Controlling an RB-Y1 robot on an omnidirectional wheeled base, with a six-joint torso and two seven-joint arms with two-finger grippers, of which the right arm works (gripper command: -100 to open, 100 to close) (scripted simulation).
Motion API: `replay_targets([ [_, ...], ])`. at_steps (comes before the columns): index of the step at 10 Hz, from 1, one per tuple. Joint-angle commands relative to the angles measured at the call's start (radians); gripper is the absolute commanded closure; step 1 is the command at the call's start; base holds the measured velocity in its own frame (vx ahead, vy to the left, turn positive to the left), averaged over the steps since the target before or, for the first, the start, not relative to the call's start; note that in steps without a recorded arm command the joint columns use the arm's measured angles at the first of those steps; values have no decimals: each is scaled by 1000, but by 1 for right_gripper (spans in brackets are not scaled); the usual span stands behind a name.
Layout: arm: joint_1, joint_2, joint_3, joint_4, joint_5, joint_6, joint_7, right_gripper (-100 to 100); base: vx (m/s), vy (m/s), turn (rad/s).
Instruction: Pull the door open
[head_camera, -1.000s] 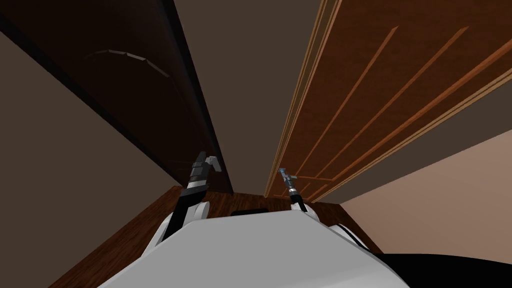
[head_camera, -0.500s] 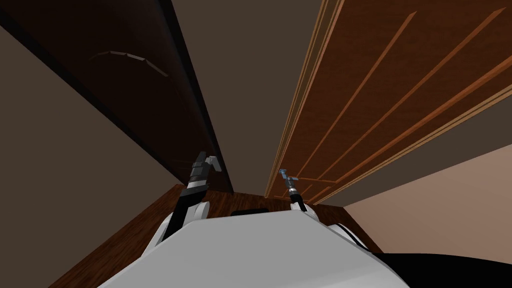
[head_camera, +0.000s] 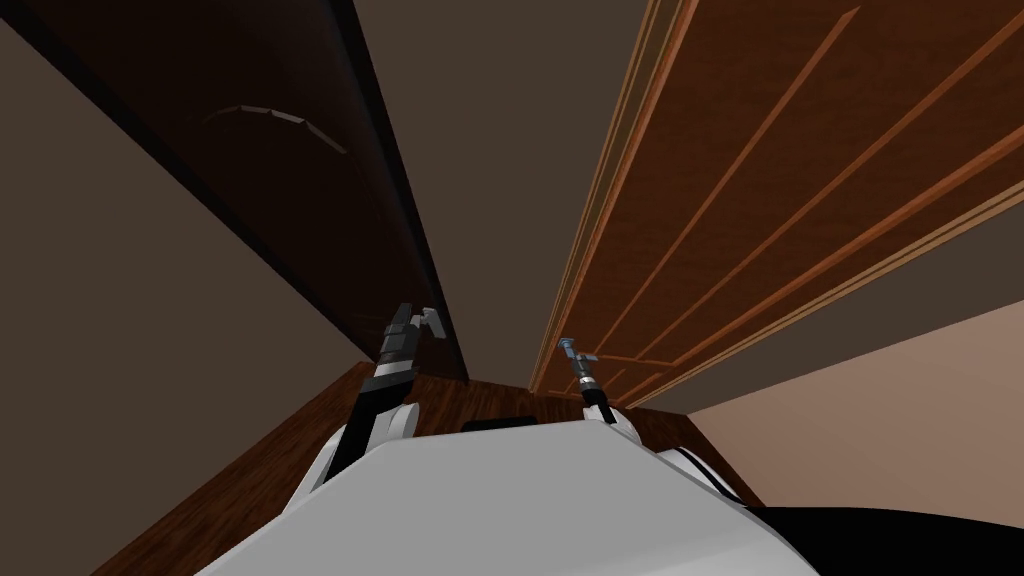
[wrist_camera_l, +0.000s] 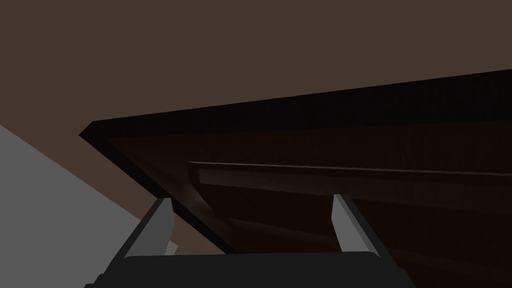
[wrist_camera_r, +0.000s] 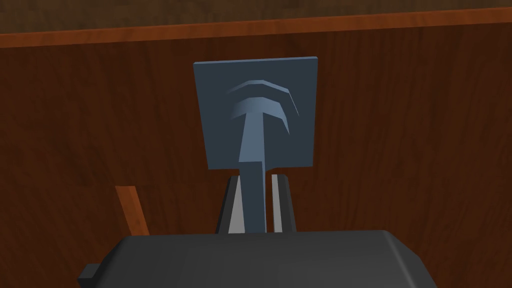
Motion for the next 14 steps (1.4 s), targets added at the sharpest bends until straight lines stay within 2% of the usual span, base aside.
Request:
replay_targets([
  [1,16,-6,17,-4,8,-11,-16,100,-184,-7,90],
  [7,60,-58,77,-12,36,-66,-90,100,-212,-61,107],
  [8,52,-52,71,-3,34,-63,-83,100,-95,-28,24],
  [9,76,-66,88,-3,39,-93,-102,100,-121,-26,140],
  [10,76,-66,88,-3,39,-93,-102,100,-153,-48,83],
  [11,96,-82,102,-2,42,-123,-118,100,-174,-90,156],
  [12,103,-88,107,-2,44,-134,-124,100,-161,-57,124],
  [13,118,-99,117,-1,46,-157,-137,100,-161,-49,111],
  [14,118,-99,117,6,46,-157,-137,100,-121,-32,44],
])
